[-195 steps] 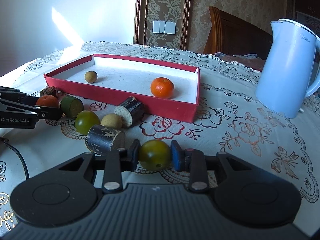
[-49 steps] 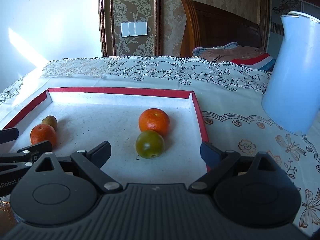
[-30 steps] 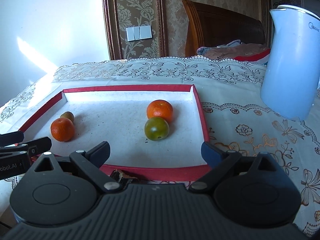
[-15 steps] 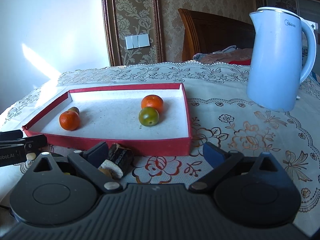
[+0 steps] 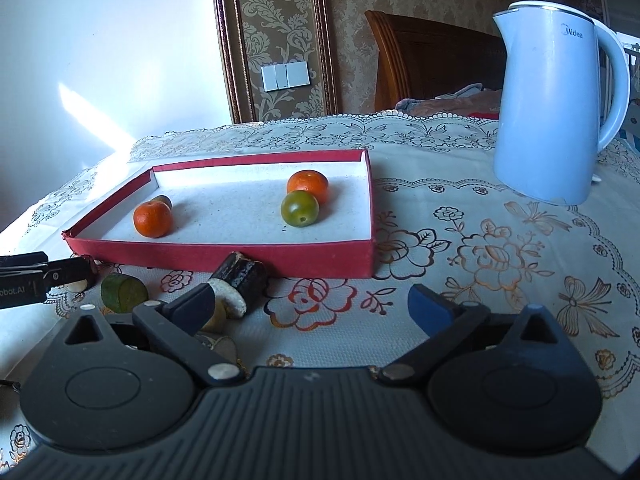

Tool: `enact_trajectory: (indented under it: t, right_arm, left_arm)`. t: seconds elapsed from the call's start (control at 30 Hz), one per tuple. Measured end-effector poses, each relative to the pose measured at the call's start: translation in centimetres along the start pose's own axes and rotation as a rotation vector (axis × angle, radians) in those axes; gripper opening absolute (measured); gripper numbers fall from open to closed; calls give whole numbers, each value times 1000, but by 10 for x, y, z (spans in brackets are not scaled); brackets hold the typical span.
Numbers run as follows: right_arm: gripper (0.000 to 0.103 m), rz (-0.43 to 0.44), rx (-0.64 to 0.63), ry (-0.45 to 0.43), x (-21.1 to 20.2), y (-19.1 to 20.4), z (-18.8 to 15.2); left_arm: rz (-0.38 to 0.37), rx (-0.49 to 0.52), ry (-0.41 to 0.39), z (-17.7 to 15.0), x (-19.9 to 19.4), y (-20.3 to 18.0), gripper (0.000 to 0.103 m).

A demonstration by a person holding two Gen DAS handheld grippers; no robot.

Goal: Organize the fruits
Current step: 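Withdraw both tools from the tray toward the remaining fruits, then grasp the black eggplant chunk beside the tray with the right tool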

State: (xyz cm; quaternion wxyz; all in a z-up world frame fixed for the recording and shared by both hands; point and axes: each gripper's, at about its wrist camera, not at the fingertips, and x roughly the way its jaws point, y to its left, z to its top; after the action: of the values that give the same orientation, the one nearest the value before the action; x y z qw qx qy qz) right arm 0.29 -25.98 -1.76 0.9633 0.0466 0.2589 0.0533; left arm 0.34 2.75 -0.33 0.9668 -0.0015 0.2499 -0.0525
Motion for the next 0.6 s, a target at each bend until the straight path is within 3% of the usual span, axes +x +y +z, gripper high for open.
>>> enact_trajectory:
  t: [0.13,0.27,0.43,0.6]
  right_arm:
    - [103,4,-4,9,2,1,-1]
    - [103,6,-6,11,3,1,-1]
    - [103,11,3,25,5,-1,-2]
    - [103,13,3,28,5,0,-2]
  left_arm:
    - [-23,-12,2,-8,-10,16,78]
    - [54,40,-8,-7,-8,9,78]
    - [75,79,41,7,9,-1,78]
    - [57,30,141,12,35,8,78]
